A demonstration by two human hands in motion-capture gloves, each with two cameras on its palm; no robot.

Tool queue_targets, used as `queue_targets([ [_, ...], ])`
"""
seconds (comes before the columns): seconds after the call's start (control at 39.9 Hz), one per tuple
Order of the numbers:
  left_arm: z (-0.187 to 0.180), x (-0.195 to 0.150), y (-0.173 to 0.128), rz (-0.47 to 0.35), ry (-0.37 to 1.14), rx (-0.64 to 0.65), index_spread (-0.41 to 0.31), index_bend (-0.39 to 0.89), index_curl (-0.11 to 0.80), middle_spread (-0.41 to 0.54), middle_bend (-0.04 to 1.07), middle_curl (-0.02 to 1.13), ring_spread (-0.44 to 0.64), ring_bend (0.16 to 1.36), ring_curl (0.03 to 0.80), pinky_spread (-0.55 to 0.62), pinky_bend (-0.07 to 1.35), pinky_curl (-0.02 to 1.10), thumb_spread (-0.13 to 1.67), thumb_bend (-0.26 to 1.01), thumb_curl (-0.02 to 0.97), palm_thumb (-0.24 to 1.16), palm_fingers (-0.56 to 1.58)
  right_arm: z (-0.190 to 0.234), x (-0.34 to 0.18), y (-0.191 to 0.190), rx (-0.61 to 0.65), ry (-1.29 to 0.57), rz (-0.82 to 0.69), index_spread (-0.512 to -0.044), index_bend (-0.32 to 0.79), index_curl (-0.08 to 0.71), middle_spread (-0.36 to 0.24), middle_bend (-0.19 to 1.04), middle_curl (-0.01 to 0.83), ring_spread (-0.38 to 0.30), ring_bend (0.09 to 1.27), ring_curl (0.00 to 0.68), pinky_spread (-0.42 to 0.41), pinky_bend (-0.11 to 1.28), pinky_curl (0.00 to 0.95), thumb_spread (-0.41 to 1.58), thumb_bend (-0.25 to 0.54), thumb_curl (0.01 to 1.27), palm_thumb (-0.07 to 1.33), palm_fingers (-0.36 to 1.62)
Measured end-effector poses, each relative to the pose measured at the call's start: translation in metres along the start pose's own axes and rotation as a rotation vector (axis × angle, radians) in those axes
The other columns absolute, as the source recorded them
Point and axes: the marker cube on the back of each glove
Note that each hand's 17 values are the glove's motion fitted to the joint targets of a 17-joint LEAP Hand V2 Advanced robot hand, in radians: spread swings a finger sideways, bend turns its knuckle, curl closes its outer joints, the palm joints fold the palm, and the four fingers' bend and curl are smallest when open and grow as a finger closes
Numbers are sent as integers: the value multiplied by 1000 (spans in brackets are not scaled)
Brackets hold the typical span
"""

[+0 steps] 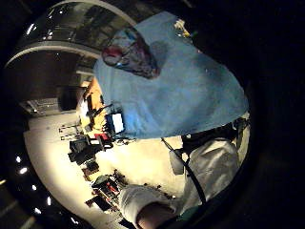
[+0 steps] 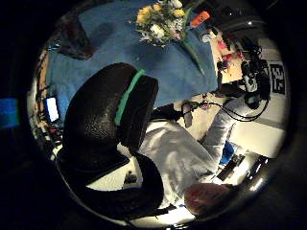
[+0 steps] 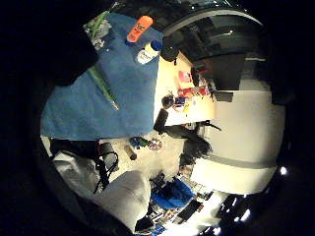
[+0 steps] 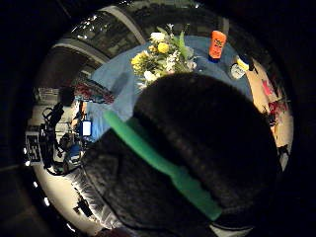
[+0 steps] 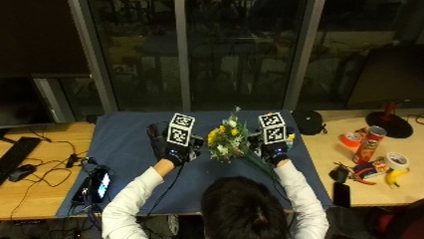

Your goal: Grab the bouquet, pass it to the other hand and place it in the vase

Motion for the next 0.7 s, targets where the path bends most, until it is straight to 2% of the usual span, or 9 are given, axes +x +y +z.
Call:
queue_targets([
  [0.03, -1, -1, 1, -1, -2, 2, -1, 76, 19, 76, 184, 42, 58, 498, 104, 84, 421, 97, 439, 68, 26, 112, 489, 1, 0, 0, 2, -6, -3, -187, 134, 31, -7, 219, 53, 47, 299, 47, 87, 346, 77, 412, 64, 18, 112, 274],
  [0.1, -2, -4, 7, -9, -2, 8, -1, 87, 42, 103, 191, 101, 79, 551, 173, 115, 452, 162, 645, 70, 44, 128, 451, 5, -3, 0, 14, -38, -18, -252, 141, 70, -7, 205, 83, 68, 326, 89, 119, 369, 126, 613, 64, 31, 124, 239],
  [0.25, 3, -12, 8, -1, 42, 5, -2, 102, 76, 120, 205, 170, 97, 593, 233, 144, 475, 226, 905, 59, 84, 140, 411, 14, -8, -5, 4, -48, -31, -324, 147, 117, -3, 193, 131, 93, 348, 132, 161, 393, 182, 875, 49, 58, 132, 198],
  [0.45, 17, -13, -1, 33, 112, 90, -9, 118, 113, 104, 248, 235, 101, 594, 256, 157, 466, 262, 1070, 30, 126, 144, 416, 22, -8, -4, -96, -68, -85, -354, 145, 157, -2, 191, 178, 109, 365, 163, 184, 409, 226, 1043, 19, 92, 136, 178],
  [0.53, 24, -9, -6, 52, 143, 96, -10, 122, 128, 93, 259, 255, 94, 595, 262, 154, 452, 269, 1104, 18, 140, 145, 426, 20, -6, 4, -121, -63, -91, -356, 97, 149, -2, 213, 202, 97, 415, 182, 188, 430, 239, 1071, 0, 102, 125, 219],
  [0.6, 28, -1, -11, 85, 178, 98, -12, 121, 142, 87, 263, 274, 91, 593, 268, 154, 445, 279, 1128, 7, 153, 147, 425, 17, -4, 8, -129, -66, -91, -343, 51, 128, -8, 260, 231, 66, 482, 207, 181, 463, 255, 1092, -11, 114, 124, 302],
  [0.7, 31, 7, -16, 110, 193, 102, -13, 121, 158, 83, 253, 291, 92, 594, 277, 154, 444, 292, 1151, -7, 168, 150, 417, 15, -1, 7, -155, -100, -89, -307, 3, 95, -10, 232, 245, 19, 578, 245, 175, 599, 297, 1074, -19, 135, 120, 384],
])
